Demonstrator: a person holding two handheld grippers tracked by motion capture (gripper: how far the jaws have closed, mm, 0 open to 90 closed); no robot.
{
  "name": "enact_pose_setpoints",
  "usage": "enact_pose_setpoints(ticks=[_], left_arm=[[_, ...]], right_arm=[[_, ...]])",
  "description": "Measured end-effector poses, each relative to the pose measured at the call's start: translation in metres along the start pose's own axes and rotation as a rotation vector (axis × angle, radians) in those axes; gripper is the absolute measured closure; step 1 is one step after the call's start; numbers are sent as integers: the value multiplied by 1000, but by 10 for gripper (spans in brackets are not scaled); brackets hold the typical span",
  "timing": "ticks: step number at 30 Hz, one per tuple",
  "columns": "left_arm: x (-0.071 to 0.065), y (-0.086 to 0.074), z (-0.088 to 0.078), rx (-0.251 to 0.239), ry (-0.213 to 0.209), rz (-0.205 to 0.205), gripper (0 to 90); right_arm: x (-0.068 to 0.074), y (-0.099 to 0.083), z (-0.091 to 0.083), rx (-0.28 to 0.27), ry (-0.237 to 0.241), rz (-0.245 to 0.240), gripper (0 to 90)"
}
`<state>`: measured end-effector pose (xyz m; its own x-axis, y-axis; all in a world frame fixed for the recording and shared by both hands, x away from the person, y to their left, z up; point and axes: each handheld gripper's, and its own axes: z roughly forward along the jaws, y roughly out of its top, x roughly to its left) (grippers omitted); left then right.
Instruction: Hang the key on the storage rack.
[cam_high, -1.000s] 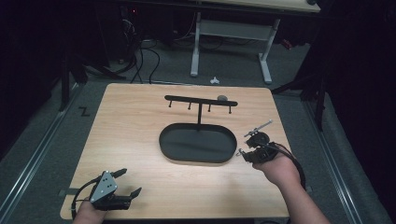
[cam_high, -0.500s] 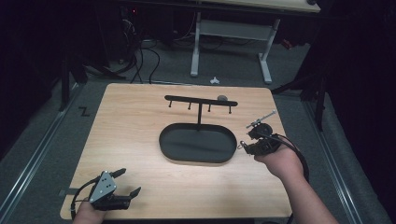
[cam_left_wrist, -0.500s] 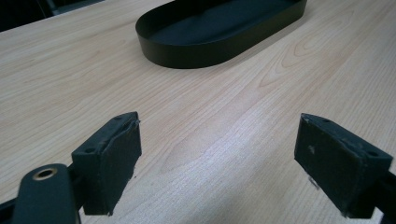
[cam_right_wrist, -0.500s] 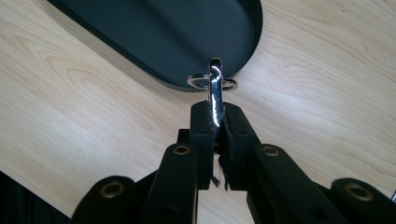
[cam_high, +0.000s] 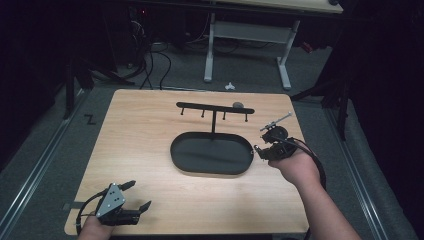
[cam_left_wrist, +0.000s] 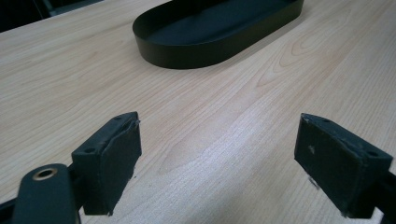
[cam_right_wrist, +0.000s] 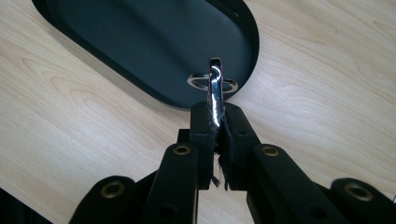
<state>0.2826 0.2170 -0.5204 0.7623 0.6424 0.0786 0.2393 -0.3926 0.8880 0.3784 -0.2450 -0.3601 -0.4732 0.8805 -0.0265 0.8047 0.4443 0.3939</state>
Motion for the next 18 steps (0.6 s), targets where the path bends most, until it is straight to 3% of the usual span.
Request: enact_pose_setpoints(ticks=[18], left_arm=[[0,0,-1,-5,0,2,153]], right_arm=[[-4,22,-13,-54,-6,19,844]])
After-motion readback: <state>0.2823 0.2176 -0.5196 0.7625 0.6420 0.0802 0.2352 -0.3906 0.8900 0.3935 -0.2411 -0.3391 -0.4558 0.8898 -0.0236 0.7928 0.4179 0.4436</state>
